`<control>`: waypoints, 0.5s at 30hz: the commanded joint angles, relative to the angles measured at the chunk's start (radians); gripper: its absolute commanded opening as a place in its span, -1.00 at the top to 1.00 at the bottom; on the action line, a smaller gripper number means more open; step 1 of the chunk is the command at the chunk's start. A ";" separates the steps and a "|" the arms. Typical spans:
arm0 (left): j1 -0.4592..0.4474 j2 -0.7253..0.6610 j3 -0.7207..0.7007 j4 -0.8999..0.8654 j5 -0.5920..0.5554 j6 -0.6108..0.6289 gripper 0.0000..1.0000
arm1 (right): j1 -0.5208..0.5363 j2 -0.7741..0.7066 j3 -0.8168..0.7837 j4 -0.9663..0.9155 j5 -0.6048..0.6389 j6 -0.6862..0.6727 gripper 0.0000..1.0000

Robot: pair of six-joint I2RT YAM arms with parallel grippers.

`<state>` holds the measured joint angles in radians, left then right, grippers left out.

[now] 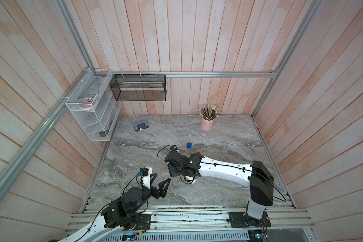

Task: Assemble a spoon with lego
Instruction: Assemble the lego brick with the lego brick.

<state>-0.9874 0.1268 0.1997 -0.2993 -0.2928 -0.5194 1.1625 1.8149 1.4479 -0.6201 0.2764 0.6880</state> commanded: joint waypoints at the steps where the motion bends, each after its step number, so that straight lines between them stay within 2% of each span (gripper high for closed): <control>1: 0.001 -0.011 -0.013 -0.003 0.000 0.007 -1.00 | -0.005 -0.005 -0.039 -0.043 0.009 0.024 -0.33; 15: 0.001 -0.010 -0.015 -0.003 0.000 0.005 -0.99 | -0.002 -0.050 -0.024 -0.019 0.015 0.022 -0.59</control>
<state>-0.9874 0.1268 0.1997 -0.2996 -0.2928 -0.5194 1.1625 1.8046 1.4281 -0.6216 0.2760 0.7059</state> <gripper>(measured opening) 0.998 0.786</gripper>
